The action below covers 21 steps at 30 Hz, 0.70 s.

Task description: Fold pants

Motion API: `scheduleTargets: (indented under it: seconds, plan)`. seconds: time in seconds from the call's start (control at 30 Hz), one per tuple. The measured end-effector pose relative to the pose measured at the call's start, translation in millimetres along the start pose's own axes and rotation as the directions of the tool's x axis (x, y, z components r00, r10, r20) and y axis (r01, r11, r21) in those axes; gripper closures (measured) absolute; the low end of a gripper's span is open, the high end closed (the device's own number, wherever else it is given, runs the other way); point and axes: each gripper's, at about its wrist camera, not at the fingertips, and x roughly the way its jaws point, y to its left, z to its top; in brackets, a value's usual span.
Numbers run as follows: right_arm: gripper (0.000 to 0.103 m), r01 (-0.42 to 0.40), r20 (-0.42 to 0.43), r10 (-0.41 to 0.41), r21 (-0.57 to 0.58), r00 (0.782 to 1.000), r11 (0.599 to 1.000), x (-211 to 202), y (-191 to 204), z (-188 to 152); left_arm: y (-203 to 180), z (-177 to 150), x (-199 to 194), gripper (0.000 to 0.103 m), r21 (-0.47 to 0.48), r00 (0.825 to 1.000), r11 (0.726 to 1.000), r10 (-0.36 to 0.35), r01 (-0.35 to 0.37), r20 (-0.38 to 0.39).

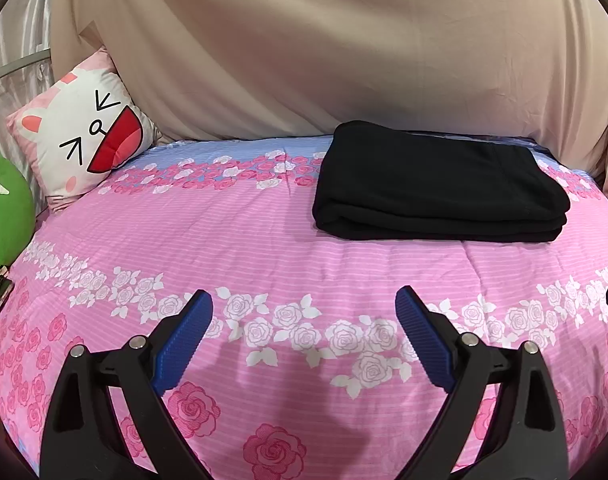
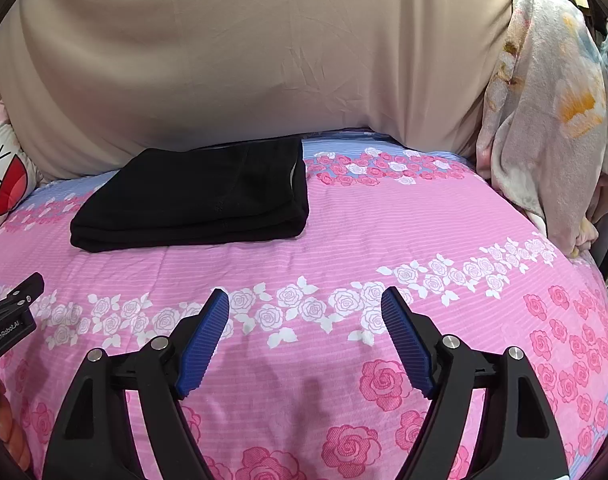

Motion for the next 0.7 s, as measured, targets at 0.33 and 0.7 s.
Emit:
scheduleTargets:
  seconds: [0.33,0.7]
  plan:
    - [0.026,0.001,-0.001,-0.001,0.001,1.0,1.0,-0.3,0.3,-0.3,-0.7,-0.2,0.0,0.012,-0.001,1.0,1.0,0.001,-0.001,0.0]
    - [0.026,0.001,-0.002,-0.001,0.001,1.0,1.0,0.2,0.2,-0.1,-0.9,0.1,-0.8,0.012,0.001,1.0,1.0,0.001,-0.001,0.004]
